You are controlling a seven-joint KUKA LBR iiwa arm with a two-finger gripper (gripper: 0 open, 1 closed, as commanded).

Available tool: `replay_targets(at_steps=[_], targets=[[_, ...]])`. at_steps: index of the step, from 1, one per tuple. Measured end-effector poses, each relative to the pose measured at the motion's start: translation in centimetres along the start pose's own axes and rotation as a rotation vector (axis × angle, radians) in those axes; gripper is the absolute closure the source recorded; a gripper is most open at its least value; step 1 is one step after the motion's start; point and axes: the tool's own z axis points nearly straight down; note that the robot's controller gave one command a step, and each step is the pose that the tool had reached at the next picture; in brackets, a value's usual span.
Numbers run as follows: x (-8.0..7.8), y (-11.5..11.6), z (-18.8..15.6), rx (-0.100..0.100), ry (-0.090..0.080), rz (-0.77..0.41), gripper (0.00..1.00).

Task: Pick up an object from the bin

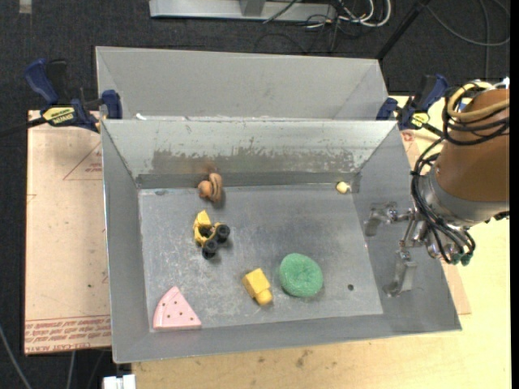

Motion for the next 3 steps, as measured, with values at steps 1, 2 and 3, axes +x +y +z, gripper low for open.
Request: replay_targets(at_steps=[1,2,3], targets=[[-0.1,0.1,-0.4,0.002,-0.008,-0.004,0.0],[-0.6,3.8,4.4,0.003,-0.014,-0.071,0.0],[-1.9,5.4,8.2,0.0,-0.008,0.003,0.0]])
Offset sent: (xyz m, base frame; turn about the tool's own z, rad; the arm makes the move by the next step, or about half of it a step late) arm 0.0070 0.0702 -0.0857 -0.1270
